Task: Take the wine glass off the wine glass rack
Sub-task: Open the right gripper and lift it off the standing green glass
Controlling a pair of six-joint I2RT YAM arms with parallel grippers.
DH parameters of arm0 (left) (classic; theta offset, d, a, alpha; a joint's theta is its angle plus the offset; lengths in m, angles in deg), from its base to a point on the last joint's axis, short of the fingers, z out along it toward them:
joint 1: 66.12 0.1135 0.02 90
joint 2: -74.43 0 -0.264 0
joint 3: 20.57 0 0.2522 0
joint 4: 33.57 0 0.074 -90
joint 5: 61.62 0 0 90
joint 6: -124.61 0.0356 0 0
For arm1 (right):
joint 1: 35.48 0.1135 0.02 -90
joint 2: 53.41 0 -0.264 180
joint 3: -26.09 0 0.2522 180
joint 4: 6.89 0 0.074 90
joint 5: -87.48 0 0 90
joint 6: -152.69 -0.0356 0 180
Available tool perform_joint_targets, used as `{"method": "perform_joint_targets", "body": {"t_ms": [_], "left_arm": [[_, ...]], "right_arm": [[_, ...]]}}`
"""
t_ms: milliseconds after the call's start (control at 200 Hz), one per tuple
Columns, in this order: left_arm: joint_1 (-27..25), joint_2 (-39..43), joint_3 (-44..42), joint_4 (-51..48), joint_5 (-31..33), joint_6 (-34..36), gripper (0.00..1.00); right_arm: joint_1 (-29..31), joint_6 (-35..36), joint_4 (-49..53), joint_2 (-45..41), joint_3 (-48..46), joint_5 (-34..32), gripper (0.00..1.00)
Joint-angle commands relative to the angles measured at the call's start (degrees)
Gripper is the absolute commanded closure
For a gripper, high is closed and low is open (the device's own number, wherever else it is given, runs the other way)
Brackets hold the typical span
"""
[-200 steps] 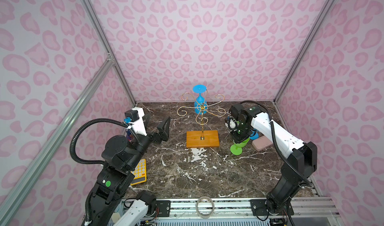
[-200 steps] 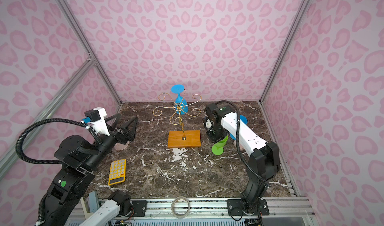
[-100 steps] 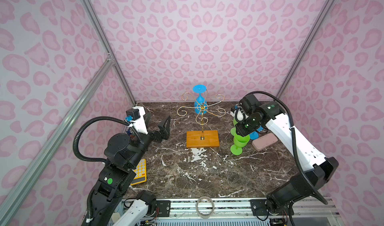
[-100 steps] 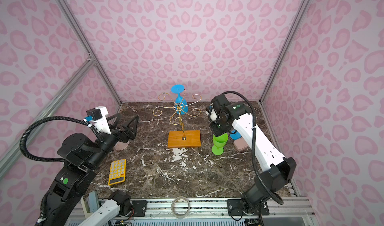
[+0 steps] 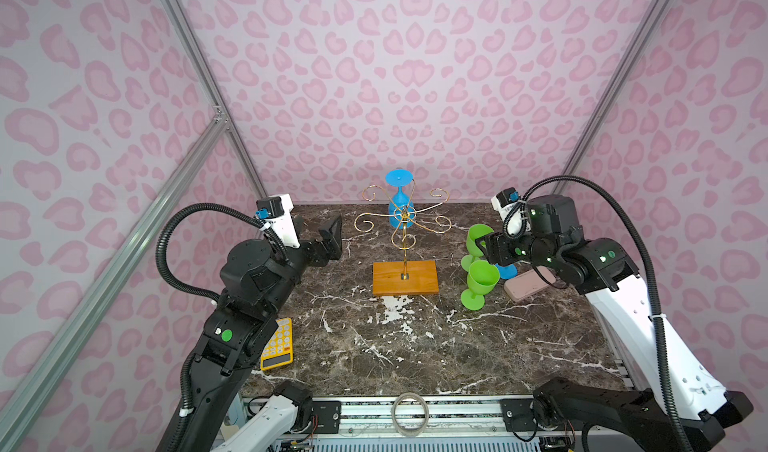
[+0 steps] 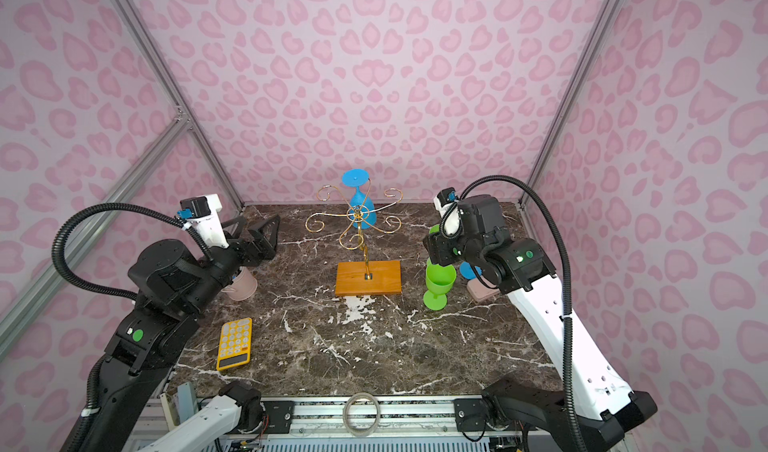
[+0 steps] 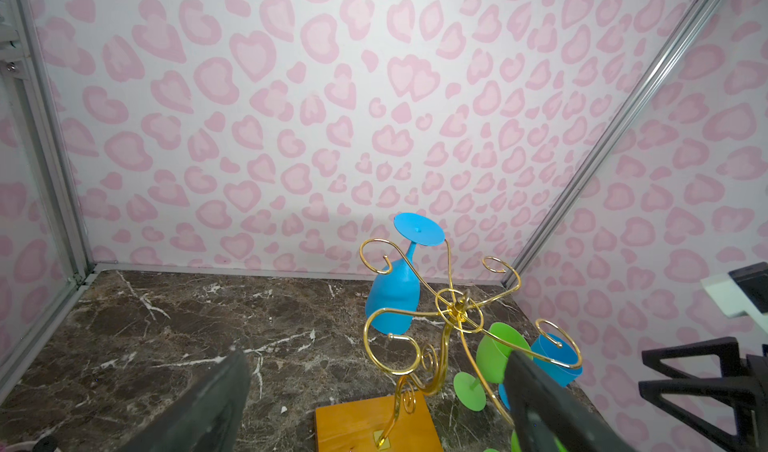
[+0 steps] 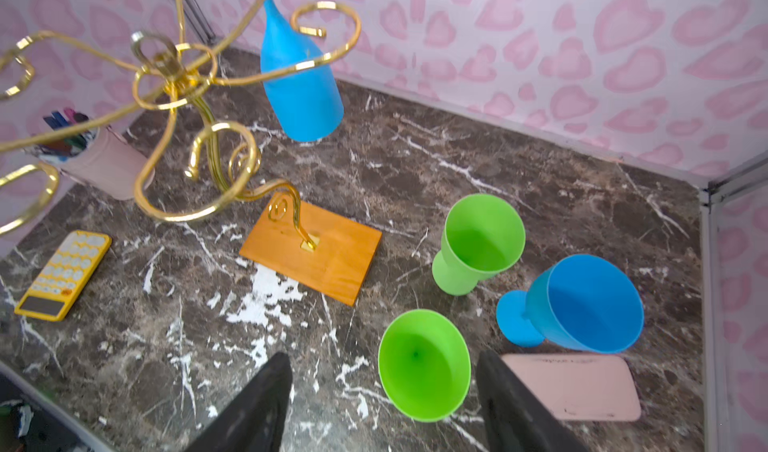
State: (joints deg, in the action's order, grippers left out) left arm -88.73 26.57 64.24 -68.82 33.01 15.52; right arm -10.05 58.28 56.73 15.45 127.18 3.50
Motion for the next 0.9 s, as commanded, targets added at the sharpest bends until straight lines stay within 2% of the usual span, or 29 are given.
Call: {"method": "perform_joint_targets", "body": {"t_ms": [0, 155, 265, 455, 645, 745, 896], "left_arm": [[0.6, -0.6, 1.2, -2.8, -4.5, -3.2, 0.03], [1.2, -1.0, -0.6, -3.7, -9.9, -5.2, 0.02], [2.3, -0.9, -2.2, -4.0, -14.0, -7.2, 0.02], [8.2, -2.8, -6.0, 0.8, -28.3, -15.2, 0.0], [13.0, -5.7, -6.2, 5.3, -35.6, -19.1, 0.01], [16.0, -6.9, -6.1, 7.7, -38.4, -20.6, 0.01], [18.6, -8.6, -6.1, 9.8, -40.4, -21.8, 0.02]], "right_arm": [[-1.0, -3.2, -14.3, -1.6, -3.6, 1.9, 0.23], [-4.0, -6.7, -25.2, -1.4, -8.0, 10.3, 0.2], [-4.6, -7.1, -27.9, 1.1, -7.3, 12.4, 0.21], [-4.7, -6.9, -30.8, 3.9, -6.2, 13.2, 0.24], [-4.6, -6.6, -35.1, -0.4, -13.9, 14.9, 0.27], [-3.0, -4.7, -36.7, -5.4, -19.7, 12.2, 0.28], [2.2, -2.8, -39.4, -12.5, -27.5, 3.4, 0.29]]}}
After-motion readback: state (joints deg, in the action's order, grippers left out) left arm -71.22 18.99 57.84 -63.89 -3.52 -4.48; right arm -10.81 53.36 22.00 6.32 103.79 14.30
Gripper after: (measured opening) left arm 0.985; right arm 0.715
